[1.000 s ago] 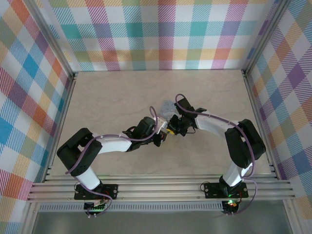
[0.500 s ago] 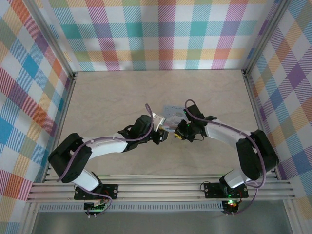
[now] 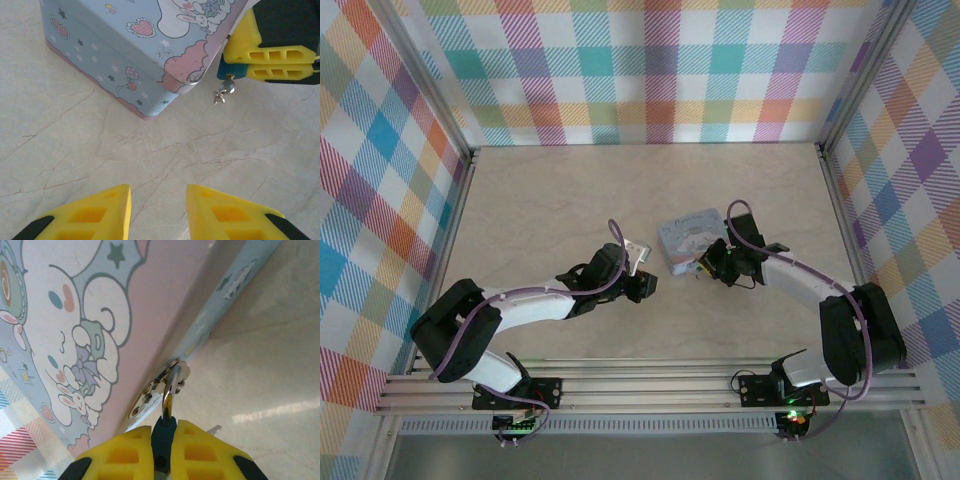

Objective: Unlock a padlock with a key

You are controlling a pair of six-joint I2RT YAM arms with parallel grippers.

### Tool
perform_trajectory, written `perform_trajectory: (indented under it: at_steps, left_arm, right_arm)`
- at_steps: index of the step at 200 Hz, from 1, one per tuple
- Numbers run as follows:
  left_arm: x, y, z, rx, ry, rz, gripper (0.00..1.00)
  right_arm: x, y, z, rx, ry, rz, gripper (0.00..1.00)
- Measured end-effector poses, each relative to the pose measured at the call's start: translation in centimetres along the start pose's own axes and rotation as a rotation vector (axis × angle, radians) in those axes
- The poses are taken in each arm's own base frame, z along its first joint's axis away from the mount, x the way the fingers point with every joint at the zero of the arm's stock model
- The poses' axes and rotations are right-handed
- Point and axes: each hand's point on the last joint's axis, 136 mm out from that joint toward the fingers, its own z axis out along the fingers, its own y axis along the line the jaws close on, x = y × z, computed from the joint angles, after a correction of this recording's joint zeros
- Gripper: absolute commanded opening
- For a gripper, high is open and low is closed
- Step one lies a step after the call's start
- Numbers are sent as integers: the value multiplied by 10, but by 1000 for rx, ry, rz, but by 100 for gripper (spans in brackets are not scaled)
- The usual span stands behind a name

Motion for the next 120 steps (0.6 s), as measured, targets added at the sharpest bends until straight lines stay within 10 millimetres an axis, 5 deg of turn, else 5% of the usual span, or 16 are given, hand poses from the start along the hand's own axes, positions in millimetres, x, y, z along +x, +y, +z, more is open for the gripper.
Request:
perform_trajectory:
  at_steps: [120]
  left_arm:
    - [1,3,-14,-20,-12,-16,33]
  right_arm:
    - [-30,19,11,-159,-97,-181,0]
